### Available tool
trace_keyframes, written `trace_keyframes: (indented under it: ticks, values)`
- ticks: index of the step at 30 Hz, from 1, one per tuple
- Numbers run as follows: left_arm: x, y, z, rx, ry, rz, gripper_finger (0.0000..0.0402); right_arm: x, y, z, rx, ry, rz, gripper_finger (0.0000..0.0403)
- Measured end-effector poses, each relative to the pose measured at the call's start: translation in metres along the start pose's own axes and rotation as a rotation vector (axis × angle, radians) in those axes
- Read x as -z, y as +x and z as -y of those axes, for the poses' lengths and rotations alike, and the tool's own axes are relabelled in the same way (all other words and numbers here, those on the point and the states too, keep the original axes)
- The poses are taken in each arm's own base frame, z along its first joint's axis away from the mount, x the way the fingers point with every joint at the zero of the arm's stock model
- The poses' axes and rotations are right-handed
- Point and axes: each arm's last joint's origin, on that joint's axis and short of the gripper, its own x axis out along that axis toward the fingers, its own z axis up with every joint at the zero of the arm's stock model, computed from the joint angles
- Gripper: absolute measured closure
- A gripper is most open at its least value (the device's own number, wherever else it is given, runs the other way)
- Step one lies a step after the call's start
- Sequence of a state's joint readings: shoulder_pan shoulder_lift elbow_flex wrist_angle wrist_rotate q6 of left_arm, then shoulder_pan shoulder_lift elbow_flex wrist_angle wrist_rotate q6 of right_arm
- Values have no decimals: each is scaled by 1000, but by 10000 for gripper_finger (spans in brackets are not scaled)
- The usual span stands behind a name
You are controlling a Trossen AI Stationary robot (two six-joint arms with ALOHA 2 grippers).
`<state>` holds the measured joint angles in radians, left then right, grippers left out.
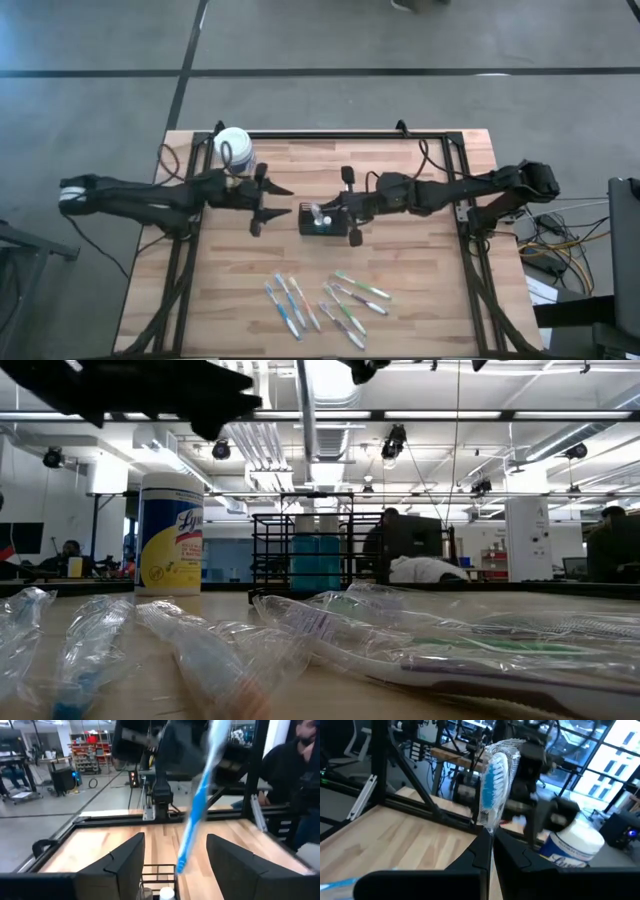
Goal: Pick & Place toothbrushing station
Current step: Put the right blue toothbrush into the wire organizer
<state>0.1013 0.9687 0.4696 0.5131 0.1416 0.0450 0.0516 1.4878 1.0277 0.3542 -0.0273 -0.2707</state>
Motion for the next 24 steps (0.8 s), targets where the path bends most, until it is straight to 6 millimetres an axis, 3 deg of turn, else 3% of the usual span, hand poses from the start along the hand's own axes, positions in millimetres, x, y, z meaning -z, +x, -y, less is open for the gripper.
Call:
trace_keyframes:
  ticks: [9, 14, 24]
  values:
    - [-13, 38, -2, 140, 10, -11, 188, 0, 14, 12, 29, -3, -13, 390]
    - [-26, 45, -1, 161, 15, 28, 188, 3, 12, 17, 43, 0, -17, 390]
    - [-22, 55, -3, 157, 17, 2, 213, 2, 12, 18, 51, 1, -2, 390]
